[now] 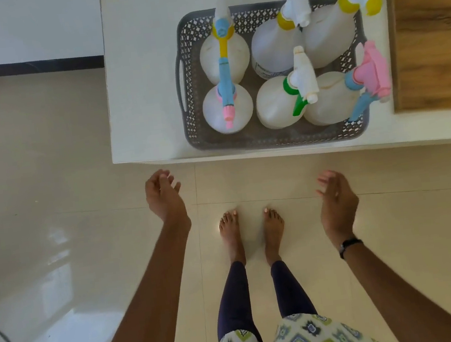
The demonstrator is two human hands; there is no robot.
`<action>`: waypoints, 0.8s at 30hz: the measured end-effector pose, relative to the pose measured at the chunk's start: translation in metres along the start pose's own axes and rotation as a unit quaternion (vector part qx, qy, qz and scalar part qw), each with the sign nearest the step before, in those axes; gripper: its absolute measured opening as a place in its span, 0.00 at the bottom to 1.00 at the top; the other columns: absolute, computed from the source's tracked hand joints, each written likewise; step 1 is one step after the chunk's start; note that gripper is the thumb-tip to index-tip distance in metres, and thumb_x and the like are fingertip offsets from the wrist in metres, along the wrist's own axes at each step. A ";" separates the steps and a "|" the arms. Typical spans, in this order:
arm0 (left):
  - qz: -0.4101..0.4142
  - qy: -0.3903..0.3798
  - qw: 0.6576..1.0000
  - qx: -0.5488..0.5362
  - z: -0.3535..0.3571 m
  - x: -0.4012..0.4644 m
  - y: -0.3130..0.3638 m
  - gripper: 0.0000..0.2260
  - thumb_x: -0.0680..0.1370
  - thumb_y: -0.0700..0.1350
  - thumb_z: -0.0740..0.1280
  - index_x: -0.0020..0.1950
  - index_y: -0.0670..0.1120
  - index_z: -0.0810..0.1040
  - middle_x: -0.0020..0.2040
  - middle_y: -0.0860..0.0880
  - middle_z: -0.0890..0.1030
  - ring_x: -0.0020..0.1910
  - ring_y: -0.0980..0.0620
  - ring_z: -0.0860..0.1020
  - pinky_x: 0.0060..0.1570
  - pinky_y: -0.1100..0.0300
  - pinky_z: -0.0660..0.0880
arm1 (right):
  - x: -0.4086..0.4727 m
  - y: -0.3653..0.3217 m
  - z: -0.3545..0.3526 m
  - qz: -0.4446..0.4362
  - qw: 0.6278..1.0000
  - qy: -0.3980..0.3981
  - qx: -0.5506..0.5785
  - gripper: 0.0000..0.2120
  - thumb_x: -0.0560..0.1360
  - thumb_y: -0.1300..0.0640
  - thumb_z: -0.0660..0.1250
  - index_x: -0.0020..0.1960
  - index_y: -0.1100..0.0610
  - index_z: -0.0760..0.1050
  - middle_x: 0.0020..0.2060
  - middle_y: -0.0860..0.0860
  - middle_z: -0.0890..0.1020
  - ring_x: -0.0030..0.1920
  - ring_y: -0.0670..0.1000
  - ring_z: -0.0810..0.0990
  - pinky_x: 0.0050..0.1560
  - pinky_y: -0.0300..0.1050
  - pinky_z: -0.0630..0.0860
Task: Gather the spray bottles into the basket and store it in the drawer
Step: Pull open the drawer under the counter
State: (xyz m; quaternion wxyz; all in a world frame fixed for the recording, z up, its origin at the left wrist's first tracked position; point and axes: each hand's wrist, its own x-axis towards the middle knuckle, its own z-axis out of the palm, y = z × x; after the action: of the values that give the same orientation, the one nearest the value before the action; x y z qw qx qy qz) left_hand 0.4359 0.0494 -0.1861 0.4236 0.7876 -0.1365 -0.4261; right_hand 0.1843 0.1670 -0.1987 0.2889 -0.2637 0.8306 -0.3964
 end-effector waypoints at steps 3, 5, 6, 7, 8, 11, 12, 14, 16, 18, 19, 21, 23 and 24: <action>-0.033 0.010 0.999 0.021 -0.024 0.031 -0.008 0.14 0.79 0.36 0.59 0.65 0.41 0.72 0.59 0.44 0.76 0.54 0.52 0.75 0.56 0.55 0.77 | -0.031 0.003 0.023 -0.026 0.992 -0.107 -0.058 0.11 0.81 0.58 0.55 0.55 0.59 0.76 0.48 0.51 0.81 0.50 0.52 0.81 0.51 0.49 0.81; -0.011 -0.007 0.998 0.057 -0.032 0.054 -0.005 0.18 0.79 0.36 0.58 0.69 0.44 0.69 0.67 0.46 0.72 0.57 0.52 0.73 0.59 0.54 0.74 | -0.042 -0.006 0.042 -0.053 0.984 -0.152 -0.075 0.11 0.81 0.58 0.56 0.56 0.59 0.76 0.48 0.52 0.82 0.50 0.49 0.81 0.53 0.49 0.80; 0.008 -0.017 0.997 0.070 -0.035 0.065 -0.001 0.19 0.79 0.35 0.57 0.70 0.45 0.67 0.69 0.47 0.70 0.60 0.52 0.73 0.59 0.55 0.73 | -0.044 -0.012 0.053 -0.071 0.980 -0.167 -0.082 0.11 0.81 0.58 0.56 0.56 0.59 0.76 0.49 0.52 0.82 0.50 0.49 0.81 0.53 0.48 0.80; 0.026 -0.027 0.996 0.076 -0.036 0.076 0.004 0.21 0.79 0.35 0.57 0.71 0.45 0.66 0.70 0.48 0.70 0.61 0.52 0.72 0.59 0.57 0.73 | -0.045 -0.018 0.064 -0.089 0.976 -0.179 -0.088 0.11 0.81 0.58 0.56 0.56 0.59 0.76 0.49 0.52 0.83 0.49 0.48 0.81 0.53 0.47 0.80; 0.039 -0.034 0.996 0.076 -0.036 0.087 0.010 0.22 0.79 0.34 0.56 0.72 0.46 0.66 0.69 0.49 0.71 0.61 0.52 0.73 0.58 0.58 0.73 | -0.045 -0.023 0.074 -0.106 0.972 -0.190 -0.092 0.11 0.81 0.58 0.57 0.55 0.59 0.76 0.49 0.52 0.83 0.49 0.48 0.81 0.52 0.46 0.80; 0.050 -0.049 0.995 0.075 -0.039 0.110 0.020 0.22 0.76 0.31 0.55 0.68 0.46 0.72 0.57 0.51 0.77 0.54 0.56 0.76 0.55 0.60 0.75 | -0.041 -0.039 0.101 -0.150 0.961 -0.216 -0.085 0.10 0.81 0.59 0.57 0.55 0.59 0.77 0.49 0.51 0.83 0.49 0.46 0.81 0.52 0.39 0.78; 0.049 -0.051 0.995 0.076 -0.040 0.114 0.021 0.22 0.76 0.30 0.55 0.66 0.46 0.73 0.56 0.51 0.78 0.54 0.57 0.76 0.55 0.60 0.76 | -0.040 -0.043 0.109 -0.165 0.957 -0.224 -0.085 0.10 0.81 0.60 0.57 0.55 0.59 0.77 0.49 0.51 0.83 0.49 0.46 0.81 0.52 0.38 0.78; 0.048 -0.058 0.994 0.076 -0.045 0.119 0.019 0.23 0.75 0.29 0.53 0.65 0.45 0.74 0.56 0.51 0.78 0.59 0.56 0.77 0.56 0.59 0.76 | -0.037 -0.050 0.121 -0.195 0.948 -0.238 -0.088 0.10 0.81 0.59 0.57 0.55 0.59 0.77 0.49 0.50 0.83 0.50 0.46 0.81 0.52 0.38 0.78; 0.046 -0.068 0.994 0.069 -0.048 0.124 0.016 0.23 0.75 0.28 0.52 0.64 0.44 0.74 0.58 0.50 0.77 0.61 0.55 0.76 0.56 0.60 0.76 | -0.036 -0.055 0.131 -0.222 0.939 -0.245 -0.097 0.13 0.81 0.55 0.56 0.55 0.58 0.76 0.49 0.50 0.83 0.50 0.46 0.81 0.52 0.40 0.79; 0.049 -0.081 0.992 0.084 -0.049 0.130 0.014 0.24 0.74 0.29 0.51 0.64 0.46 0.73 0.61 0.51 0.77 0.61 0.56 0.75 0.53 0.61 0.75 | -0.035 -0.058 0.137 -0.238 0.934 -0.246 -0.103 0.16 0.81 0.51 0.53 0.55 0.58 0.76 0.49 0.50 0.83 0.50 0.46 0.81 0.53 0.40 0.79; 0.054 -0.088 0.990 0.101 -0.049 0.133 0.014 0.24 0.74 0.29 0.51 0.64 0.47 0.73 0.60 0.53 0.76 0.60 0.57 0.75 0.50 0.62 0.74 | -0.035 -0.059 0.140 -0.240 0.933 -0.247 -0.104 0.16 0.81 0.51 0.53 0.56 0.58 0.76 0.49 0.50 0.83 0.51 0.46 0.81 0.53 0.40 0.79; 0.069 -0.099 0.984 0.134 -0.051 0.141 0.015 0.25 0.73 0.29 0.50 0.63 0.47 0.73 0.57 0.56 0.75 0.58 0.58 0.74 0.44 0.64 0.72 | -0.034 -0.059 0.143 -0.242 0.934 -0.243 -0.104 0.14 0.81 0.53 0.55 0.56 0.58 0.76 0.50 0.50 0.83 0.51 0.46 0.81 0.54 0.42 0.79; 0.087 -0.107 0.977 0.163 -0.053 0.149 0.017 0.25 0.71 0.28 0.49 0.59 0.48 0.74 0.55 0.56 0.75 0.55 0.57 0.74 0.45 0.63 0.71 | -0.035 -0.059 0.146 -0.239 0.936 -0.238 -0.100 0.13 0.81 0.55 0.55 0.56 0.58 0.76 0.50 0.50 0.83 0.52 0.46 0.81 0.54 0.43 0.79; 0.097 -0.112 0.973 0.177 -0.054 0.153 0.018 0.25 0.71 0.28 0.48 0.56 0.49 0.74 0.53 0.57 0.75 0.53 0.56 0.74 0.47 0.62 0.71 | -0.035 -0.059 0.147 -0.234 0.938 -0.236 -0.097 0.13 0.81 0.54 0.55 0.56 0.58 0.76 0.50 0.50 0.83 0.52 0.45 0.81 0.53 0.43 0.79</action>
State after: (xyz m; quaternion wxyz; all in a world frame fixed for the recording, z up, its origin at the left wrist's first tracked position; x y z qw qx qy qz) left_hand 0.5725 -0.0196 -0.2421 0.2992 0.7804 -0.3323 -0.4370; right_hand 0.3226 0.0836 -0.2179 0.3489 -0.5634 0.6877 -0.2966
